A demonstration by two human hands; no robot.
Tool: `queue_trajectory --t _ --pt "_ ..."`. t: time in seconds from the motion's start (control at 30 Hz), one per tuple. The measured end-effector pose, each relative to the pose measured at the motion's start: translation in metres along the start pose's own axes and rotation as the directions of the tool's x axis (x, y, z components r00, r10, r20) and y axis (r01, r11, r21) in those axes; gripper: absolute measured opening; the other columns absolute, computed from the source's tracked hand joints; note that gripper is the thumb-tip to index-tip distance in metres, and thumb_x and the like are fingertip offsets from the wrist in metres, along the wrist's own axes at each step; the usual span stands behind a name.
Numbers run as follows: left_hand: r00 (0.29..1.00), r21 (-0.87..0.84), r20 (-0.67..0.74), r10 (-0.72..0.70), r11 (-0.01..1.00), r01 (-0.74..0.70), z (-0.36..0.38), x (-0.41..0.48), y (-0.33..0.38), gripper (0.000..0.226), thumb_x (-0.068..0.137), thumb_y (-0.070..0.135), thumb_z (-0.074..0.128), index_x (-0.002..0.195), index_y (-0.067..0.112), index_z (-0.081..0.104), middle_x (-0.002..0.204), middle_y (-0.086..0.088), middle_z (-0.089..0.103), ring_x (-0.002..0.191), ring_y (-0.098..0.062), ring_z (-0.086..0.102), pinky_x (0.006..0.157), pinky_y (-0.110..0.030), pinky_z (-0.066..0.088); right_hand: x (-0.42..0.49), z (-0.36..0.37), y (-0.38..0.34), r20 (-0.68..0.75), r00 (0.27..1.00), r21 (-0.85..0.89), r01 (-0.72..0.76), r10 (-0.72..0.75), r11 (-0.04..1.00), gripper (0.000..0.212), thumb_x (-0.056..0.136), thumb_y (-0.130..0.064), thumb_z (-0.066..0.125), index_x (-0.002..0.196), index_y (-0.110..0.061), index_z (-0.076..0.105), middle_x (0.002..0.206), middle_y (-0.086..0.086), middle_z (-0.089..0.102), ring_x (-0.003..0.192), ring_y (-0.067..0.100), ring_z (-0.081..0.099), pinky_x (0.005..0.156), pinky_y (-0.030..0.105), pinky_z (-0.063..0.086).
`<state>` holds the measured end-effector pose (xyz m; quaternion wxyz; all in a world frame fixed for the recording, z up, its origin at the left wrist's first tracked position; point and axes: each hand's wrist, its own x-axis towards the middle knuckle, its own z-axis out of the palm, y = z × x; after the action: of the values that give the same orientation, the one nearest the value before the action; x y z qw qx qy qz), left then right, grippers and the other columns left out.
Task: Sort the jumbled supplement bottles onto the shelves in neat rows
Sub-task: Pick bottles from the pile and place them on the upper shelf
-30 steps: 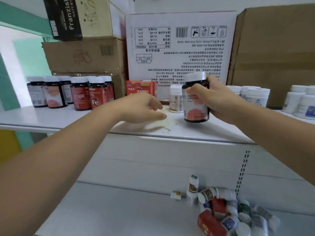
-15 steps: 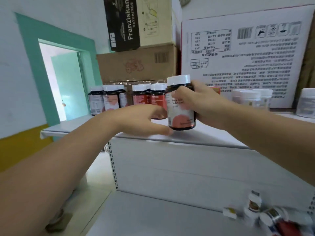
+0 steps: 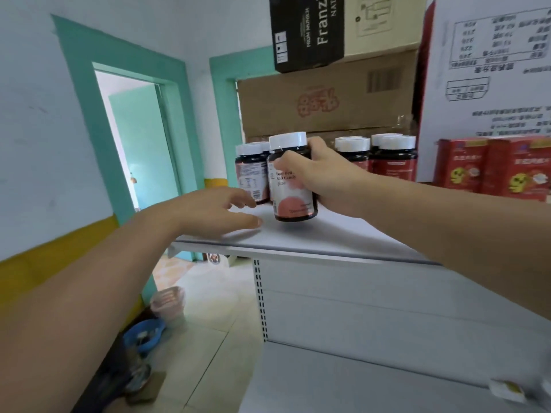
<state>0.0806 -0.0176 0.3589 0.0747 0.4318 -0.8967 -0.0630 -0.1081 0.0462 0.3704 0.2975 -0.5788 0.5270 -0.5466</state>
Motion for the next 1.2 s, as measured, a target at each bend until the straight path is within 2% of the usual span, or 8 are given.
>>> queue_trajectory --t 0.13,0.27,0.4,0.7,0.97,1.07,1.13,1.2 --pt "0.999 -0.074 -0.029 -0.032 0.997 0.03 0.015 0.002 -0.017 0.07 0.071 0.065 0.044 0.132 0.031 0.05 0.139 0.009 0.049 0.12 -0.011 0.048 0.101 -0.033 0.041 0.011 0.016 0.012 0.011 0.999 -0.105 0.032 -0.031 0.994 0.045 0.086 -0.033 0.067 0.121 -0.02 0.044 0.107 0.002 0.062 0.089 0.011 0.063 0.083 0.028 0.054" --pt "0.998 -0.094 -0.065 -0.013 0.996 0.007 0.029 0.007 -0.021 0.065 0.074 0.058 0.037 0.131 0.028 0.046 0.134 0.003 0.044 0.12 -0.016 0.043 0.101 -0.042 0.041 0.009 0.023 0.024 -0.007 0.998 -0.25 0.057 -0.061 0.967 0.072 0.054 -0.042 0.07 0.12 -0.035 0.042 0.121 0.006 0.055 0.112 0.018 0.056 0.095 0.037 0.052" --pt "0.998 -0.051 -0.064 -0.016 0.999 0.013 0.031 0.01 -0.024 0.063 0.074 0.059 0.033 0.129 0.03 0.045 0.129 0.003 0.044 0.118 -0.017 0.04 0.101 -0.042 0.039 0.011 0.017 0.03 -0.035 0.996 -0.242 0.071 -0.082 0.968 0.072 0.075 -0.017 0.078 0.132 -0.017 0.033 0.106 -0.003 0.062 0.096 0.004 0.063 0.082 0.021 0.055" --pt "0.997 -0.016 -0.078 -0.006 1.0 0.005 0.031 0.008 -0.024 0.064 0.076 0.061 0.03 0.13 0.029 0.043 0.132 0.0 0.045 0.118 -0.019 0.04 0.1 -0.042 0.038 0.014 0.017 0.03 -0.11 0.99 -0.358 0.04 -0.085 0.933 0.067 0.077 -0.026 0.081 0.125 -0.017 0.036 0.106 -0.008 0.062 0.089 -0.004 0.058 0.065 0.011 0.047" --pt "0.995 -0.068 -0.102 0.001 0.998 -0.008 0.031 0.006 -0.021 0.067 0.075 0.061 0.034 0.133 0.029 0.045 0.139 0.004 0.045 0.123 -0.016 0.04 0.1 -0.038 0.038 0.015 0.015 0.03 -0.133 0.99 -0.48 -0.024 -0.045 0.877 0.07 0.079 -0.04 0.077 0.129 -0.014 0.037 0.113 -0.004 0.061 0.097 0.008 0.059 0.067 0.014 0.045" --pt "0.994 -0.083 -0.112 0.0 0.997 -0.01 0.026 0.001 -0.018 0.055 0.091 0.057 0.047 0.135 0.025 0.048 0.143 0.003 0.046 0.122 -0.015 0.044 0.097 -0.032 0.037 0.004 0.008 0.016 -0.079 0.997 -0.602 -0.069 0.026 0.796 0.063 0.086 -0.041 0.07 0.13 -0.006 0.042 0.112 0.001 0.061 0.091 0.013 0.057 0.062 0.018 0.043" --pt "0.99 -0.056 -0.143 -0.014 0.998 0.006 0.021 -0.007 -0.014 0.051 0.094 0.049 0.051 0.138 0.023 0.048 0.145 0.003 0.047 0.121 -0.015 0.048 0.095 -0.031 0.037 -0.009 -0.004 0.005 -0.03 0.999 -0.68 -0.037 0.023 0.732 0.046 0.089 -0.037 0.065 0.121 -0.004 0.057 0.113 0.01 0.066 0.099 0.024 0.062 0.07 0.025 0.048" --pt "0.984 -0.043 -0.175 -0.042 0.998 0.035 0.018 -0.019 -0.005 0.052 0.095 0.047 0.051 0.141 0.022 0.045 0.145 0.001 0.048 0.116 -0.017 0.05 0.093 -0.031 0.038 -0.03 -0.02 -0.004 -0.006 1.0 -0.737 -0.011 0.01 0.676 0.038 0.091 -0.034 0.062 0.118 -0.007 0.063 0.115 0.013 0.066 0.109 0.03 0.061 0.088 0.036 0.051"
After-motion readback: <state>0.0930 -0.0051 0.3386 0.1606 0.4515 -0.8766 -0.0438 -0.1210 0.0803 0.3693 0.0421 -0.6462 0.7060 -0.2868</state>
